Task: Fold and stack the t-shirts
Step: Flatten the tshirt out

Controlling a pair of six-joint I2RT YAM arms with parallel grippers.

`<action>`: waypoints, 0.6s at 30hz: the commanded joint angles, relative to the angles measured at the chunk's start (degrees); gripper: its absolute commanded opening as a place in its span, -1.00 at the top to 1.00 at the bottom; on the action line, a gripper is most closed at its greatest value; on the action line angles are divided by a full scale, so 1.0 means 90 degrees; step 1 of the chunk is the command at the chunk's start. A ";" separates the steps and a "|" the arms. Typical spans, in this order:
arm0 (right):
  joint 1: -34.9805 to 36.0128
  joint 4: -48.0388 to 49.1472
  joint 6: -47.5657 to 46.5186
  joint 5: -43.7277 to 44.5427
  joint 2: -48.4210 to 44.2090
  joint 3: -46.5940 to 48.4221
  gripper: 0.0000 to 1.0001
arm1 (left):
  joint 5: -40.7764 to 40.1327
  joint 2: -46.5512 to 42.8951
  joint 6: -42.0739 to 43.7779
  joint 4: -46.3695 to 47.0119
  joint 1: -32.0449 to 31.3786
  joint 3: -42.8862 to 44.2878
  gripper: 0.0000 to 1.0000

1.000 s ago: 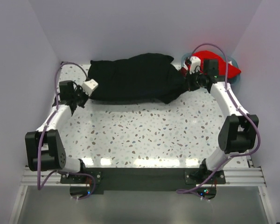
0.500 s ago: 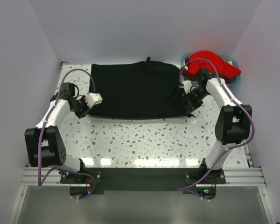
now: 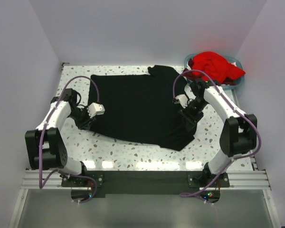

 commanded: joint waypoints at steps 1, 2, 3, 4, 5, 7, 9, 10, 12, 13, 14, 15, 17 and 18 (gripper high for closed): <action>-0.0187 0.0294 0.0382 0.0831 0.0345 0.0079 0.00 | -0.0219 0.0522 -0.1133 0.1141 0.0263 0.0462 0.02; -0.0236 0.0518 0.0518 0.0938 0.0287 0.0185 -0.02 | -0.0220 0.0562 -0.1638 0.1569 0.0303 0.0666 -0.15; -0.0237 0.0549 0.0539 0.1007 0.0277 0.0254 0.00 | -0.0152 0.0592 -0.1827 0.1699 0.0332 0.0774 -0.15; -0.0237 0.0550 0.0548 0.0833 0.0238 0.0293 0.02 | 0.0013 0.0524 -0.1945 0.1768 0.0333 0.0852 -0.15; -0.0237 0.0530 0.0520 0.0735 0.0170 0.0313 0.08 | 0.0247 0.0417 -0.1985 0.1817 0.0333 0.0892 -0.17; -0.0198 0.0433 0.0364 0.0171 -0.0026 0.0236 0.12 | 0.1290 -0.0030 -0.1917 0.1818 0.0265 0.0834 -0.22; -0.0003 0.0268 0.0169 0.0032 -0.0075 -0.0008 0.16 | 0.1809 -0.0276 -0.1820 0.1818 -0.0230 0.0688 -0.25; 0.0075 0.0208 0.0100 -0.0046 -0.0075 -0.0096 0.17 | 0.1754 -0.0432 -0.1819 0.1818 -0.0524 0.0629 -0.25; 0.0232 0.0092 -0.0017 -0.0232 -0.0104 -0.0320 0.18 | 0.1665 -0.0569 -0.2042 0.2003 -0.1380 0.0396 -0.25; 0.0358 0.0071 -0.0057 -0.0242 -0.0153 -0.0389 0.20 | 0.1714 -0.0715 -0.2218 0.2313 -0.1589 0.0307 -0.27; 0.0407 0.0061 -0.0076 -0.0223 -0.0182 -0.0525 0.24 | 0.1811 -0.0774 -0.2394 0.2442 -0.1736 0.0210 -0.28; 0.0456 0.0003 -0.0241 -0.0233 -0.0231 -0.0604 0.26 | 0.2092 -0.0862 -0.2618 0.2540 -0.1989 0.0035 -0.30; 0.0603 -0.0046 -0.0572 -0.0213 -0.0445 -0.0905 0.28 | 0.2290 -0.0970 -0.2737 0.2871 -0.2186 -0.0171 -0.33; 0.0681 0.0060 -0.0613 -0.0155 -0.0533 -0.1033 0.27 | 0.2271 -0.1135 -0.3047 0.3085 -0.2284 -0.0453 -0.33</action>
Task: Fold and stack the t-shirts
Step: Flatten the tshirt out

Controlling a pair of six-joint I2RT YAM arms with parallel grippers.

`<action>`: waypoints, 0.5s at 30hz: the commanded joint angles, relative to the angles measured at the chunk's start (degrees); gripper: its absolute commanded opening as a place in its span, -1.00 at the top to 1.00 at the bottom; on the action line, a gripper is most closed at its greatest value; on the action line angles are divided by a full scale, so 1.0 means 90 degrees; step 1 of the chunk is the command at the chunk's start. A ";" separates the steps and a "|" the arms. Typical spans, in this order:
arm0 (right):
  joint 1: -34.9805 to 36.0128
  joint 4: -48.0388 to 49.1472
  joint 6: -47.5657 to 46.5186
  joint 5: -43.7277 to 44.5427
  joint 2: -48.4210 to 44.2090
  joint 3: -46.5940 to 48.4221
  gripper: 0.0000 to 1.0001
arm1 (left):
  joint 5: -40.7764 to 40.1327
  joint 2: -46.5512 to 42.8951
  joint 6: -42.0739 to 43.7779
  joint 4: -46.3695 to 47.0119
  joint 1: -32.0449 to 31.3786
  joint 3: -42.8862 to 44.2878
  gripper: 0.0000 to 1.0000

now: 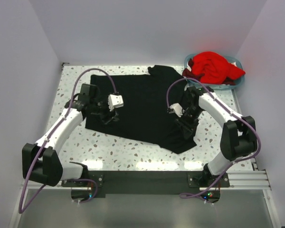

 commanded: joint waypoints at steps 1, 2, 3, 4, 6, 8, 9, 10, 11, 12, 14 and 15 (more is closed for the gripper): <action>0.0374 -0.0065 -0.0504 -0.0034 -0.0676 -0.0414 0.24 | 0.0476 -0.0388 -0.0960 0.1174 -0.0143 -0.0618 -0.34; 0.0531 0.0042 -0.0504 0.0035 -0.0775 -0.0677 0.22 | 0.0360 -0.0457 -0.1378 0.1353 -0.0114 -0.0822 -0.34; 0.0707 0.0352 -0.0437 0.0171 -0.0873 -0.0795 0.21 | 0.0281 -0.0525 -0.1460 0.1403 -0.0026 -0.0882 -0.34; 0.1076 0.0491 -0.0388 0.0221 -0.0971 -0.0893 0.20 | 0.0280 -0.0545 -0.1538 0.1364 0.0052 -0.0911 -0.34; 0.1468 0.0929 -0.0184 0.0444 -0.1137 -0.1177 0.16 | 0.0271 -0.0526 -0.1762 0.1257 0.0334 -0.0941 -0.34; 0.1976 0.1213 -0.0124 0.0650 -0.1167 -0.1478 0.12 | 0.0242 -0.0467 -0.1860 0.1042 0.0569 -0.0941 -0.34; 0.2123 0.1524 -0.0037 0.0805 -0.1138 -0.1577 0.10 | 0.0251 -0.0457 -0.1909 0.0974 0.0860 -0.0960 -0.34; 0.2357 0.1692 0.0013 0.1000 -0.1099 -0.1655 0.09 | 0.0261 -0.0399 -0.1929 0.0877 0.1018 -0.0941 -0.34; 0.2456 0.1964 0.0158 0.1070 -0.0934 -0.1753 0.09 | 0.0271 -0.0360 -0.1968 0.0827 0.1300 -0.0922 -0.34; 0.2534 0.2063 0.0227 0.1119 -0.0846 -0.1763 0.08 | 0.0261 -0.0311 -0.1949 0.0779 0.1332 -0.0902 -0.34; 0.2788 0.2210 0.0345 0.1256 -0.0650 -0.1773 0.05 | 0.0183 -0.0282 -0.1910 0.0613 0.1595 -0.0853 -0.34; 0.2856 0.2395 0.0471 0.1305 -0.0524 -0.1793 0.03 | 0.0183 -0.0282 -0.1881 0.0602 0.1741 -0.0834 -0.34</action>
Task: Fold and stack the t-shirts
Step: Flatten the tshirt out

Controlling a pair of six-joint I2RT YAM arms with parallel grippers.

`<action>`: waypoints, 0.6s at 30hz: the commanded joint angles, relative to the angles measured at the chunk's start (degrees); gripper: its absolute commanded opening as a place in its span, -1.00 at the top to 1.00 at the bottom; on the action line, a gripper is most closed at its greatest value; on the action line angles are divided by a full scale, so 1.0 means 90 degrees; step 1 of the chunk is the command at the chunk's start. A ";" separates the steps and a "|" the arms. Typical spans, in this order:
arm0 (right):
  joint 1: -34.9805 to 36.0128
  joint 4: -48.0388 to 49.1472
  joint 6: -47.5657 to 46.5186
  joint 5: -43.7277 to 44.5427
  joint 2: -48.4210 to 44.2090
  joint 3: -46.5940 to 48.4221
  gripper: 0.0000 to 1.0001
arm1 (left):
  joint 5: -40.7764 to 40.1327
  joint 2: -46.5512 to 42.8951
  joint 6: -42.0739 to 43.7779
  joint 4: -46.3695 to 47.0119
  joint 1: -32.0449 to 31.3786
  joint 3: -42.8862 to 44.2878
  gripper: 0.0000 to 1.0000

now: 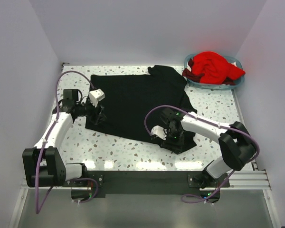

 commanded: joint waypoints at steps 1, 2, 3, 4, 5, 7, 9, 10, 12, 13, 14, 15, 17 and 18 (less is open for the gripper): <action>0.0311 0.0893 0.0402 0.0537 0.0288 -0.0076 -0.02 | 0.0052 0.0003 -0.0132 -0.0155 0.0292 0.0104 -0.34; 0.0361 0.0961 0.0479 0.0577 0.0367 -0.0134 -0.02 | 0.0013 0.0012 -0.0132 -0.0165 0.0322 0.0104 -0.34; 0.0400 0.1059 0.0519 0.0616 0.0464 -0.0173 -0.02 | -0.0007 0.0022 -0.0122 -0.0185 0.0390 0.0104 -0.35; 0.0439 0.1108 0.0548 0.0645 0.0581 -0.0203 0.02 | -0.0007 0.0022 -0.0103 -0.0224 0.0410 0.0104 -0.35; 0.0459 0.1157 0.0597 0.0723 0.0640 -0.0251 0.08 | -0.0026 0.0012 -0.0064 -0.0234 0.0439 0.0113 -0.35; 0.0469 0.1187 0.0607 0.0753 0.0825 -0.0213 0.42 | -0.0056 0.0003 -0.0073 -0.0224 0.0478 0.0123 -0.35; 0.0449 0.0935 0.0559 0.0666 0.0943 0.0021 0.76 | -0.0085 0.0012 -0.0083 -0.0195 0.0556 0.0152 -0.35; 0.0401 0.0846 0.0520 0.0598 0.0972 0.0118 0.98 | -0.0075 0.0022 -0.0092 -0.0195 0.0566 0.0182 -0.35; 0.0187 0.0358 0.0344 0.0112 0.0944 0.0547 1.00 | -0.0046 0.0129 -0.0054 -0.0262 0.0615 0.0279 -0.35; 0.0099 0.0173 0.0305 -0.0046 0.0914 0.0926 1.00 | -0.0027 0.0149 -0.0024 -0.0302 0.0615 0.0318 -0.34; 0.0001 -0.0235 0.0121 -0.0231 0.0905 0.1123 1.00 | 0.0012 0.0178 0.0014 -0.0341 0.0625 0.0386 -0.34; -0.0261 -0.0423 0.0051 -0.0639 0.0904 0.1328 1.00 | 0.0022 0.0217 0.0034 -0.0399 0.0625 0.0426 -0.34; -0.0555 -0.1055 -0.0269 -0.1071 0.1088 0.1992 1.00 | 0.0051 0.0227 0.0093 -0.0439 0.0634 0.0465 -0.34; -0.0827 -0.1214 -0.0359 -0.1324 0.1196 0.2197 1.00 | 0.0071 0.0237 0.0103 -0.0458 0.0634 0.0475 -0.34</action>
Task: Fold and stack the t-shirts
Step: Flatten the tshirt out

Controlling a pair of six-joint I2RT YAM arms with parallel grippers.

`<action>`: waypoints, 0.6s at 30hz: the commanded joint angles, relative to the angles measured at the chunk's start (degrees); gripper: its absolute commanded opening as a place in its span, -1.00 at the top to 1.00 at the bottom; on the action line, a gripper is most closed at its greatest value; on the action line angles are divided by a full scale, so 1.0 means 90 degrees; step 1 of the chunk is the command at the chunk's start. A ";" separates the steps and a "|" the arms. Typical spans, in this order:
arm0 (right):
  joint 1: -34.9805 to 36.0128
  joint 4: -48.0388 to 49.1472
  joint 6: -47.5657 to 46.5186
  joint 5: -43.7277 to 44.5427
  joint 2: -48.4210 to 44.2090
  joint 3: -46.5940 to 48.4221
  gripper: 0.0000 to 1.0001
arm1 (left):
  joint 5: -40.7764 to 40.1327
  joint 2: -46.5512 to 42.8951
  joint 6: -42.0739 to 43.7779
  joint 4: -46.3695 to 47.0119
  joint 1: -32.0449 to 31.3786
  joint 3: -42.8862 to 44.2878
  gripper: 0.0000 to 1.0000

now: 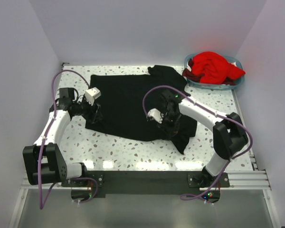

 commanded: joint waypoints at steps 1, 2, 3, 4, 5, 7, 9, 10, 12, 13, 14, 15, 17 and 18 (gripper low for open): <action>-0.0625 -0.1118 -0.0786 -0.1088 0.0303 0.1105 1.00 | 0.0188 0.0028 0.0161 -0.0160 0.0064 0.0302 -0.34; -0.0733 -0.1438 -0.0963 -0.1138 0.0701 0.1302 1.00 | 0.0217 0.0096 0.0142 -0.0140 0.0064 0.0302 -0.34; -0.0947 -0.1548 -0.1090 -0.1119 0.0985 0.1497 1.00 | 0.0246 0.0145 0.0142 -0.0140 0.0064 0.0331 -0.34; -0.1094 -0.1559 -0.1149 -0.1080 0.1240 0.1896 1.00 | 0.0256 0.0213 0.0084 -0.0150 0.0064 0.0390 -0.34; -0.1250 -0.1549 -0.1150 -0.1051 0.1803 0.2132 0.94 | 0.0256 0.0349 0.0025 -0.0140 0.0073 0.0429 -0.34; -0.1806 -0.1491 -0.0888 -0.0954 0.2285 0.2978 0.57 | 0.0246 0.0457 -0.0063 -0.0130 0.0064 0.0526 -0.33; -0.2245 -0.1296 -0.0605 -0.0603 0.2794 0.3499 0.36 | 0.0169 0.0516 -0.0102 -0.0111 0.0064 0.0556 -0.33; -0.2354 -0.1257 -0.0497 -0.0466 0.2882 0.3907 0.30 | 0.0130 0.0516 -0.0083 -0.0101 0.0064 0.0537 -0.33; -0.2569 -0.1286 -0.0389 -0.0309 0.2728 0.4116 0.07 | 0.0022 0.0536 -0.0015 -0.0101 0.0064 0.0518 -0.33; -0.2580 -0.1276 -0.0359 -0.0289 0.2591 0.4029 -0.03 | -0.0036 0.0546 0.0014 -0.0082 0.0064 0.0479 -0.33; -0.2580 -0.1295 -0.0349 -0.0289 0.2445 0.3922 -0.09 | -0.0104 0.0594 0.0044 -0.0082 0.0054 0.0469 -0.34; -0.2580 -0.1324 -0.0320 -0.0376 0.2115 0.3679 -0.14 | -0.0105 0.0633 0.0083 -0.0130 0.0064 0.0478 -0.34; -0.2580 -0.1499 -0.0242 -0.0716 0.1800 0.3415 -0.15 | -0.0173 0.0740 0.0073 -0.0140 0.0064 0.0498 -0.34; -0.2570 -0.1568 -0.0222 -0.0844 0.1654 0.3278 -0.15 | -0.0173 0.0770 0.0073 -0.0150 0.0064 0.0498 -0.35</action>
